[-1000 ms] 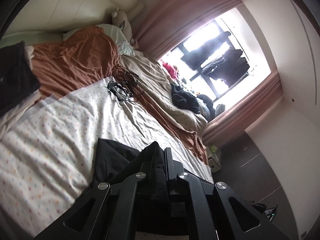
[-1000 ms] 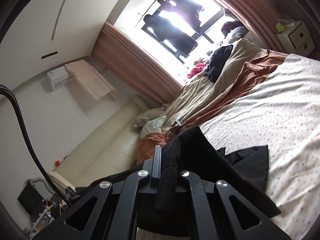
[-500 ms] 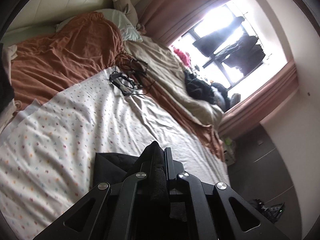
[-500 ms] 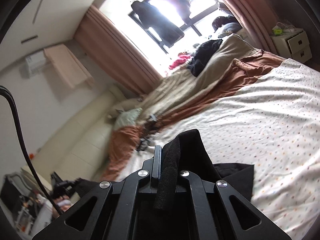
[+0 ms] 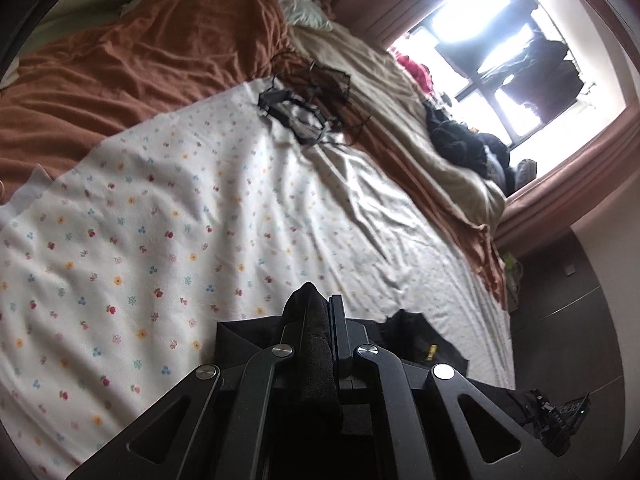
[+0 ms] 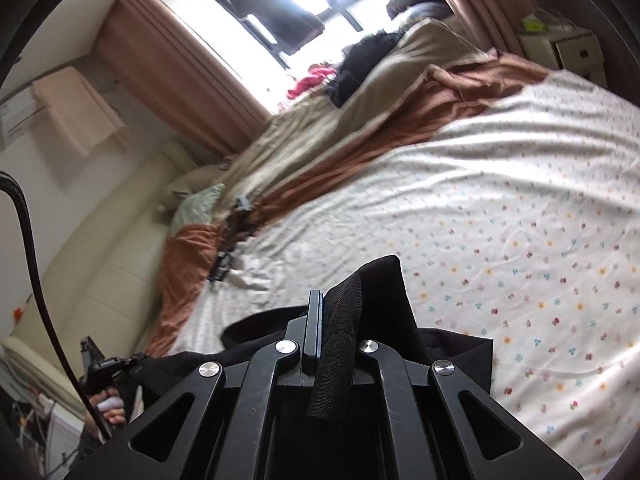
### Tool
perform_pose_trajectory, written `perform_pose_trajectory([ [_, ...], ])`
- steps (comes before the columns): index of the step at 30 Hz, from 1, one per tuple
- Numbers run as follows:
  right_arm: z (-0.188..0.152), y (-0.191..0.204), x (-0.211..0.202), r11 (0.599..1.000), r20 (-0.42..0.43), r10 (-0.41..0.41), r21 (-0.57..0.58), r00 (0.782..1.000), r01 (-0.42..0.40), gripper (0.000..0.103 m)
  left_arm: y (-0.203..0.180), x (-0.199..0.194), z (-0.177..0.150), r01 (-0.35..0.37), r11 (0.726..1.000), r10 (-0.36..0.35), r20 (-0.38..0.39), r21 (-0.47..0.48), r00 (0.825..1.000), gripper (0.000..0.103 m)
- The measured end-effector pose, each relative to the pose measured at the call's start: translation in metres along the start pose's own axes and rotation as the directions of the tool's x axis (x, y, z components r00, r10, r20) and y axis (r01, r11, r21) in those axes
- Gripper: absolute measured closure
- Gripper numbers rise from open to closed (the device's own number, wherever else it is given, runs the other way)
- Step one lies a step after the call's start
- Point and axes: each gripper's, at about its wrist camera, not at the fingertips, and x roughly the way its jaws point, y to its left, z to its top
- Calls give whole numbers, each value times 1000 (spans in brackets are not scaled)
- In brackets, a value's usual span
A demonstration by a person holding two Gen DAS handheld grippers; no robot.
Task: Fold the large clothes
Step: 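Lift the held hem with both tools and fold it toward the collar, then lower the folded jacket onto the sheet and open both tools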
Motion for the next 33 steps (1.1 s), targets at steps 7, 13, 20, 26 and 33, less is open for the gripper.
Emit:
perform_pose_trajectory([
  [7,-10,-31,41,997,-55,-63,52,997,65,99,24,54,-5,-69,997,66,-84,-32,994,99],
  [13,-17,-27,58,989,-107,-145,-4,984,145,37,15,73,-8,-32,999,30,-186,-5,982,45],
  [20,-20,-19,35,984,-87,-180,-32,980,177,31,-9,40,-4,-16,998,23,-105,60,994,25],
  [26,-24,-24,10,973,-80,-228,-58,970,224,31,-1,10,-3,-3,998,6,-54,56,999,25],
  [33,-34,-42,24,940,-203,-340,-92,918,328,31,20,8,-11,-137,989,141,-71,61,987,26],
])
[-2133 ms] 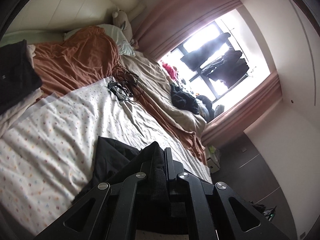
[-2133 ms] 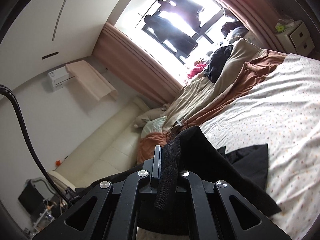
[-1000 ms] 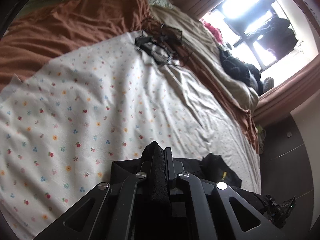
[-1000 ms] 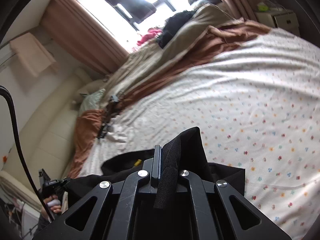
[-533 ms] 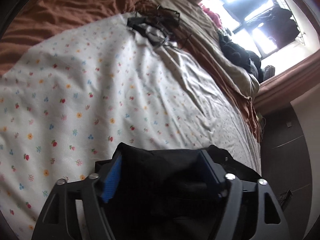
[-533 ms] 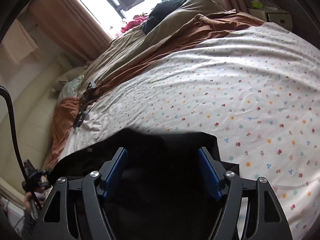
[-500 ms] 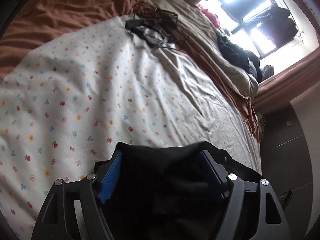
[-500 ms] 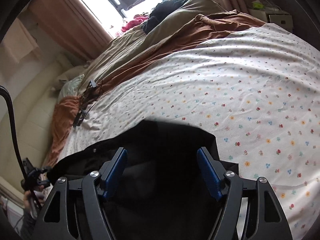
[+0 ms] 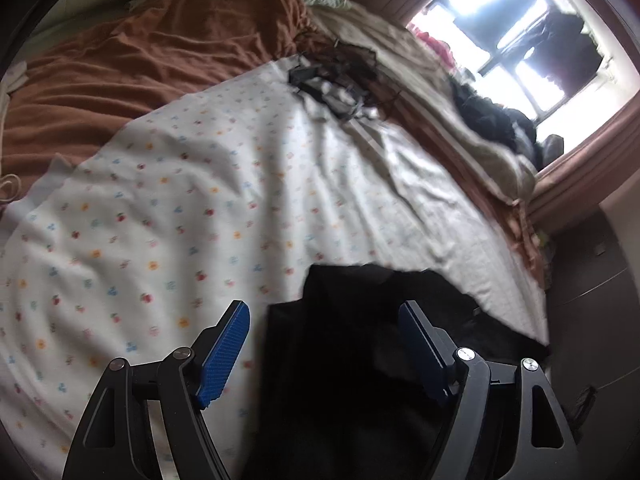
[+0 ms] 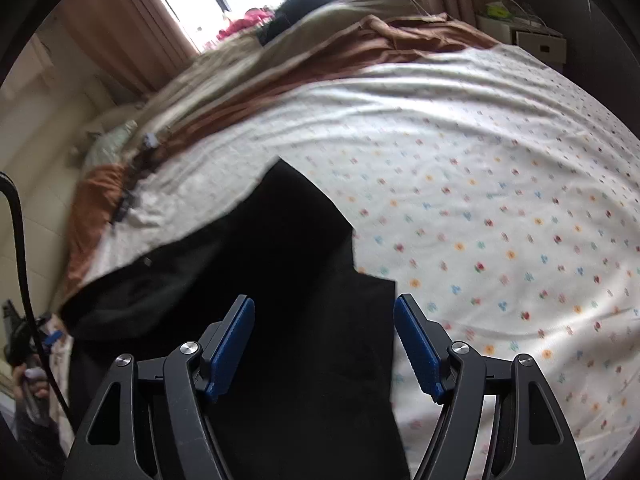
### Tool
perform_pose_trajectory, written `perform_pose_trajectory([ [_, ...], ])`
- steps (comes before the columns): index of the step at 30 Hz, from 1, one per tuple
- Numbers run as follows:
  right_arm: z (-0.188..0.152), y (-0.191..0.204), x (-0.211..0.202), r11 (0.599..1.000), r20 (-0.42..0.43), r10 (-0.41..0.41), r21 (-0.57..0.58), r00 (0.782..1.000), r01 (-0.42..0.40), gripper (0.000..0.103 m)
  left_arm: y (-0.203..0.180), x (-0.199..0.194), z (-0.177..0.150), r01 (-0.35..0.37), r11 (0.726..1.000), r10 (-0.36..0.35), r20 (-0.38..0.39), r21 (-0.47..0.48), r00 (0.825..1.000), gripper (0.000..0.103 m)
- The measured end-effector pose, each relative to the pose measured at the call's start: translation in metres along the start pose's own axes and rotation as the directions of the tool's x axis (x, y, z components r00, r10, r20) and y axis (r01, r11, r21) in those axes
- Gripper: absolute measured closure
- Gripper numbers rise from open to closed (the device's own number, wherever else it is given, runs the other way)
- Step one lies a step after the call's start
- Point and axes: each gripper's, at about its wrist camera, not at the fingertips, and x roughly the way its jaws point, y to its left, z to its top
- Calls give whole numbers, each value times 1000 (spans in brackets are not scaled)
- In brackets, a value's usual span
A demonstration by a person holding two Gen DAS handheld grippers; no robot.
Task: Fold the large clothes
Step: 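Lower the folded jacket onto the sheet and open both tools, then pinch the folded jacket edge with the right tool and straighten it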
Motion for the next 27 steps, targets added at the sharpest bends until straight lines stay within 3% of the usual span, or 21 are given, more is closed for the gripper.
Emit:
perform_pose_trajectory([
  [3,-2,-2,13,1000,-43,-5,-8,999,5,31,3,16,-7,-75,996,78,-56,49,995,40],
  [5,1,1,22,999,-65,-30,-24,997,28,31,1,33,-10,-93,992,102,-110,81,989,42],
  [7,8,6,30,999,-85,-37,-37,996,34,31,-6,46,-12,-110,985,128,-138,136,982,61],
  [8,12,8,33,998,-89,-43,-45,995,39,31,-12,53,-9,-130,977,155,-141,171,978,65],
  [16,53,25,67,997,-99,-51,-56,994,46,32,-48,84,22,-154,949,185,-93,276,978,76],
  [17,56,26,69,997,-87,-56,-54,995,51,38,-52,89,24,-156,945,188,-85,289,978,80],
  [19,62,24,74,998,-67,-55,-42,996,52,67,-56,94,28,-167,935,198,-71,312,978,95],
  [20,64,21,75,998,-62,-58,-27,996,56,91,-57,96,29,-161,934,191,-63,317,980,98],
  [21,66,18,76,998,-53,-60,-17,997,59,98,-57,96,29,-159,934,187,-58,320,981,98],
  [27,66,13,62,997,30,-69,-24,997,70,99,-52,93,36,-153,944,166,-18,292,986,99],
])
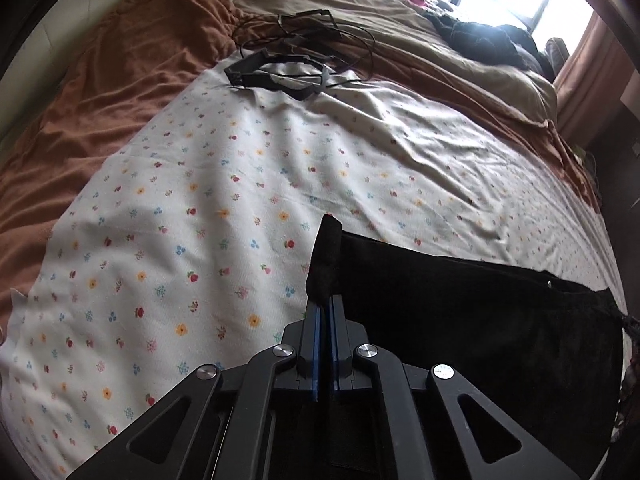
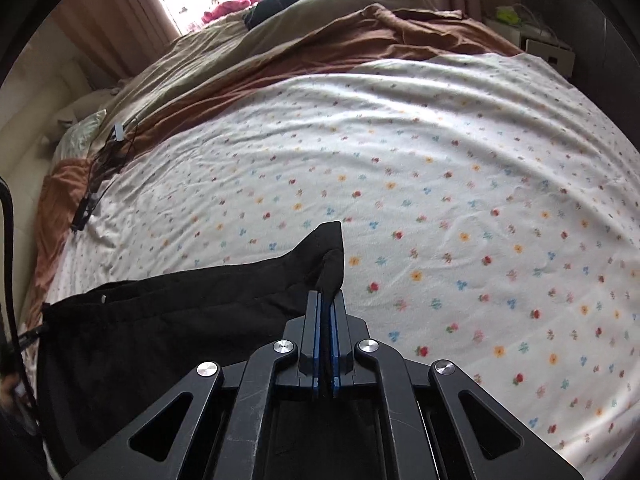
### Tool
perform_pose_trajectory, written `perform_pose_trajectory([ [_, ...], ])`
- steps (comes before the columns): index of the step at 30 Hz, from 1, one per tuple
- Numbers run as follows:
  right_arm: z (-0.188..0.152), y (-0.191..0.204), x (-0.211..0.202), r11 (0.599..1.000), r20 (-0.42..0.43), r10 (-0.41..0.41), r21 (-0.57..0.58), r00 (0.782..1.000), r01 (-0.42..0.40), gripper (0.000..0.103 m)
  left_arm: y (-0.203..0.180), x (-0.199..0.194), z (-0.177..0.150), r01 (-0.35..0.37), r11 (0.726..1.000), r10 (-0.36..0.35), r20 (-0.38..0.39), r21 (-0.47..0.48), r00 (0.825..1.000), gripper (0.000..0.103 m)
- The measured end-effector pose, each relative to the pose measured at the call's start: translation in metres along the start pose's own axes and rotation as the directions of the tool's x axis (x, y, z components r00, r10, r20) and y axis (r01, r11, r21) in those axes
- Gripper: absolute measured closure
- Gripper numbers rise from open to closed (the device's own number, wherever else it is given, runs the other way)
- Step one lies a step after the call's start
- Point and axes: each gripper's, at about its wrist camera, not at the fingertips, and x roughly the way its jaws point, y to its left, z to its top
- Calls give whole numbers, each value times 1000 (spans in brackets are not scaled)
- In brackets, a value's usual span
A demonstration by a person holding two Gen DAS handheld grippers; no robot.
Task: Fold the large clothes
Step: 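Pinch the folded jacket edge with the right tool and straighten it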
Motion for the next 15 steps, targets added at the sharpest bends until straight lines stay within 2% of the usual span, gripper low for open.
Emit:
perform_pose_trajectory([
  [3,0,-5,1,1000,-6,-3,20,1000,3,99,3,10,-1,-5,1000,4,-31,-24,1000,99],
  [6,0,-2,11,998,-71,-65,12,995,66,98,0,18,-4,-27,999,25,-82,-22,996,97],
  [7,-1,-2,8,997,-71,-75,21,995,77,97,-1,17,-5,-29,999,27,-97,-20,995,97],
  [8,-1,-2,2,997,-57,-76,26,996,77,90,0,12,-7,-18,1000,15,-99,-25,995,96],
  [9,-2,-1,-5,996,-41,-85,19,995,86,77,2,7,-8,-8,999,5,-96,-31,995,94],
  [11,-6,2,-21,995,-12,-103,-1,995,103,54,9,-8,-10,20,997,-27,-92,-71,995,81],
  [13,-11,4,-37,995,12,-96,-20,995,97,52,16,-26,-13,54,994,-60,-64,-94,996,49],
  [15,-17,6,-52,996,17,-82,-28,996,83,52,21,-47,-19,59,993,-61,-20,-101,998,34],
])
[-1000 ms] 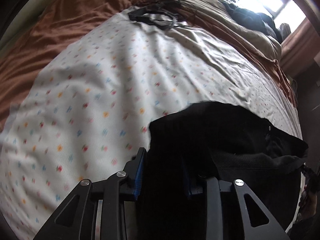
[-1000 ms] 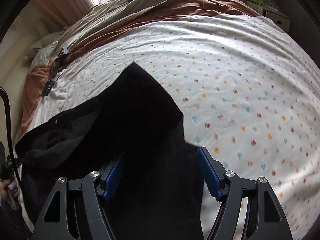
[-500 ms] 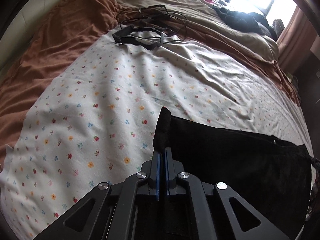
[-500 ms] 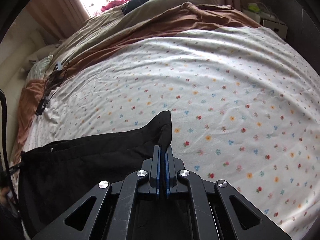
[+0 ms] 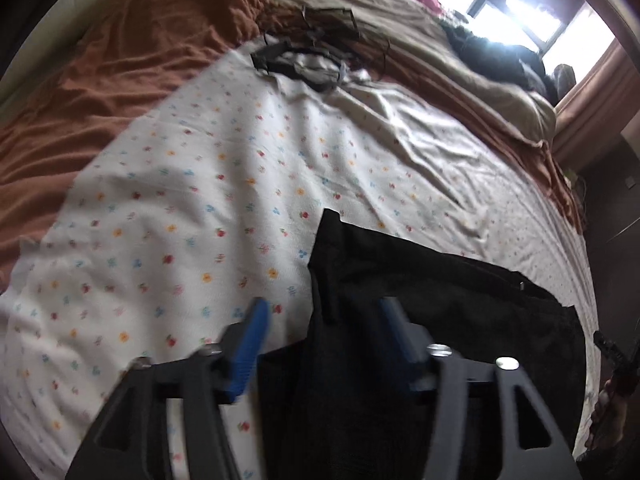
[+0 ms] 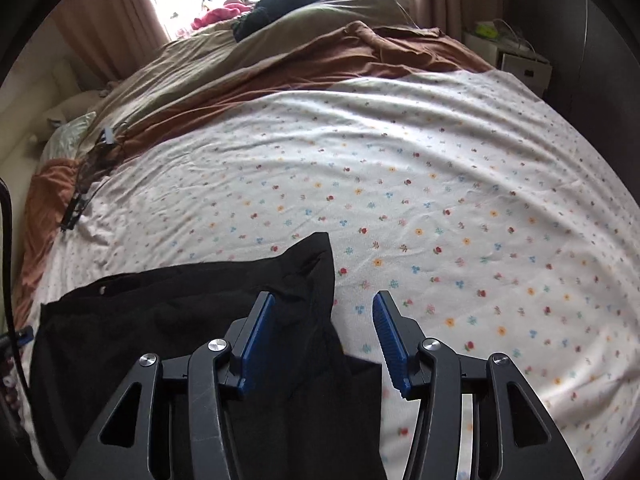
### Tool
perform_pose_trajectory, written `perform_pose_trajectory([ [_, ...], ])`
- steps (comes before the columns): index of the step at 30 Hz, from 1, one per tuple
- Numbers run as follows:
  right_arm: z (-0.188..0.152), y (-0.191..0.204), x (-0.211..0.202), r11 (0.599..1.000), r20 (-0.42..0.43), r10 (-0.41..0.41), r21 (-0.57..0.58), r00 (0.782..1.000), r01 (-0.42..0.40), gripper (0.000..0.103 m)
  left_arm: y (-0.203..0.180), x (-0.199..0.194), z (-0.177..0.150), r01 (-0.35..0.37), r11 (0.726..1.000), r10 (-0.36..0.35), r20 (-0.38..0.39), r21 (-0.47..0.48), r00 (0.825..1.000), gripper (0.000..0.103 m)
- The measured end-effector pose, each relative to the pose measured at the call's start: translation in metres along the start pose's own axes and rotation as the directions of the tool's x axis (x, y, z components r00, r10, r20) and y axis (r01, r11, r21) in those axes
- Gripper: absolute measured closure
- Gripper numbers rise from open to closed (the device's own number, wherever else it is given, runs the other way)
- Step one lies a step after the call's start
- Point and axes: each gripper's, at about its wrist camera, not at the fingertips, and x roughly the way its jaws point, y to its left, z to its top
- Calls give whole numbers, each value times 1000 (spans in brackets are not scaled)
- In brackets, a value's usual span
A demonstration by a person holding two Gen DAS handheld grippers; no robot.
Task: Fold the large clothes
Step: 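Pinch the folded jacket edge with the right tool and straighten it, then open both tools and release the folded jacket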
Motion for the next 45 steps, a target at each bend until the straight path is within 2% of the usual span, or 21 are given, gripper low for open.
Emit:
perform_pose_trajectory([
  [4,-17,4,-27,999,3,33,-10,999,-33,52,5,-29,-18,22,1000,-22,17,1,1000,34],
  [12,-61,14,-73,997,13,77,-7,997,-77,52,9,-68,-75,28,999,-28,7,30,1000,34],
  [19,-96,10,-105,991,22,120,50,992,-121,52,24,-87,-125,51,999,-52,-17,-10,999,34],
  [24,-126,28,-117,988,6,155,16,988,-155,52,40,-96,-153,74,995,-76,-23,-67,997,34],
  [26,-138,38,-117,985,-11,172,2,985,-172,52,44,-100,-161,78,994,-79,-13,-77,997,37],
  [32,-172,77,-108,972,-73,225,-56,972,-229,55,49,-91,-179,62,994,-66,-42,-89,997,58],
  [33,-178,86,-107,967,-81,238,-72,968,-244,55,49,-89,-182,46,995,-51,-53,-89,997,63],
  [34,-182,93,-105,964,-88,245,-81,966,-252,55,50,-86,-186,35,995,-41,-62,-92,997,76],
  [37,-193,116,-102,952,-116,262,-135,958,-276,55,53,-86,-194,21,995,-27,-64,-96,998,99],
  [41,-208,146,-97,932,-166,268,-206,949,-299,55,61,-85,-203,-38,993,28,-90,-112,996,103],
  [45,-221,169,-96,915,-198,269,-254,943,-314,55,74,-86,-216,-17,988,2,-99,-153,995,103],
])
